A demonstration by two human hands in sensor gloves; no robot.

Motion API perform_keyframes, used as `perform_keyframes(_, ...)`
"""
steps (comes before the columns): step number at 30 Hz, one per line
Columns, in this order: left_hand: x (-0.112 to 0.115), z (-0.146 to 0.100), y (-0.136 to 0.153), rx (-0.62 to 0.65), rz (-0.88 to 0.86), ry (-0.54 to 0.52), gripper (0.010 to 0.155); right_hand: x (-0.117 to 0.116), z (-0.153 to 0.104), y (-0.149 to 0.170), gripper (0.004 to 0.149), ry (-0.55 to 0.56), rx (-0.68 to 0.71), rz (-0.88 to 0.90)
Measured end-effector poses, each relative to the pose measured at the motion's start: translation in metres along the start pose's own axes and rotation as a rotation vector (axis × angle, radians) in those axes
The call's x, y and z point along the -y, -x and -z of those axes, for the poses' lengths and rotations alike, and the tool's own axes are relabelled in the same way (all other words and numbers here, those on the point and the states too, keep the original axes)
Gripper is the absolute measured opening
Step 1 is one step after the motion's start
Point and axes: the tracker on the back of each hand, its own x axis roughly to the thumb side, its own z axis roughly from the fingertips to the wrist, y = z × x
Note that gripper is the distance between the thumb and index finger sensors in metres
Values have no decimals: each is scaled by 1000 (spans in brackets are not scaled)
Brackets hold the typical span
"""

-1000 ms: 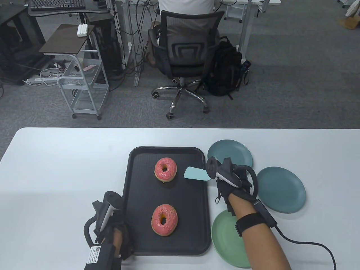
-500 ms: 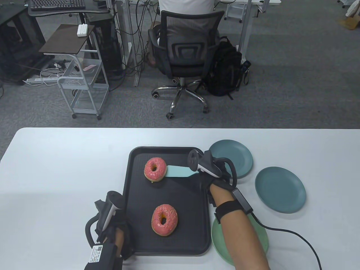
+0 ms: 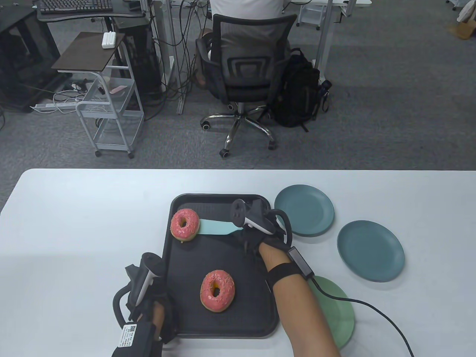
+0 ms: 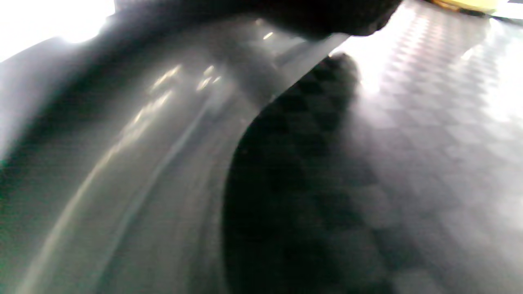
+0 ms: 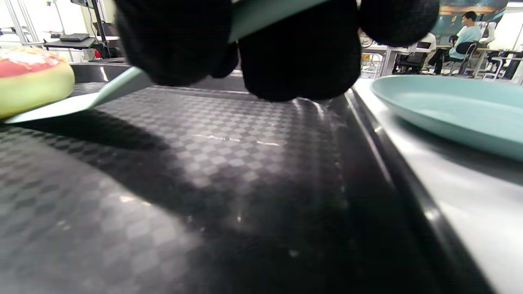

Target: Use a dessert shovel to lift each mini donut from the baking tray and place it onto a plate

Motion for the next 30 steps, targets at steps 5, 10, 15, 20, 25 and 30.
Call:
perform_keyframes(5, 0, 0, 0, 0, 2, 6, 63, -5, 0, -15, 53, 7, 43, 29)
perform_keyframes(10, 1, 0, 0, 1, 3, 7, 63, -11, 0, -33, 53, 17, 64, 37)
perform_keyframes(15, 1, 0, 0, 4, 5, 11, 63, -14, -1, -39, 54, 30, 76, 39)
perform_keyframes(20, 1, 0, -1, 6, 7, 15, 63, -13, -4, -28, 54, 51, 77, 68)
perform_keyframes(25, 2, 1, -1, 8, 3, 18, 63, 1, -11, -11, 54, 88, 55, 119)
perform_keyframes(30, 2, 1, 0, 11, -4, 23, 63, 25, -24, 21, 54, 130, 1, 142)
